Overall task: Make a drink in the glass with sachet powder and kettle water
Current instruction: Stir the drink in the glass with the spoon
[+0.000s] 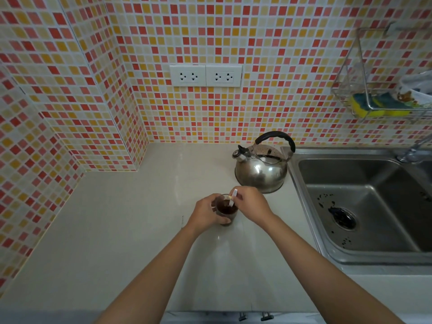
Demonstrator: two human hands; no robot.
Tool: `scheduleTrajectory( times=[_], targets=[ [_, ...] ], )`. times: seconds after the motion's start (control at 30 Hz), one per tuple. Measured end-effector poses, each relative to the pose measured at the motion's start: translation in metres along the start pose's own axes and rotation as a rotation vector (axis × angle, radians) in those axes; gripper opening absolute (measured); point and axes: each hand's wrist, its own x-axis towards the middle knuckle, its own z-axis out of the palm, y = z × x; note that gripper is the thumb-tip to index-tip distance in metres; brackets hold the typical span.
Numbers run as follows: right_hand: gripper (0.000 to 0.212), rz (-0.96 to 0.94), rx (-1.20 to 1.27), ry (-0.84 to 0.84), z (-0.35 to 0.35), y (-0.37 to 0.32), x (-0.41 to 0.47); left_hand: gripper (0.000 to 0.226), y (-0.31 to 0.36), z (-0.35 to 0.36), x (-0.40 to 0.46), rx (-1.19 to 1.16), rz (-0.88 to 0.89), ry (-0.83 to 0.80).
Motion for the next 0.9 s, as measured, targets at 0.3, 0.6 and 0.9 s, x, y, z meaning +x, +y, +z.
scheduleTrajectory(
  times=[0.3,0.6,0.9],
  targets=[
    [0.016,-0.020,-0.033,-0.013,-0.001,0.000,0.000,0.069,0.003,0.000,-0.002,0.010,-0.008,0.001],
    [0.017,-0.035,-0.016,-0.024,-0.005,0.003,0.002,0.069,0.007,0.000,-0.003,0.011,-0.019,0.000],
    [0.013,-0.121,0.066,-0.143,-0.033,-0.007,0.011,0.071,0.007,-0.001,-0.002,0.017,-0.016,-0.006]
  ],
)
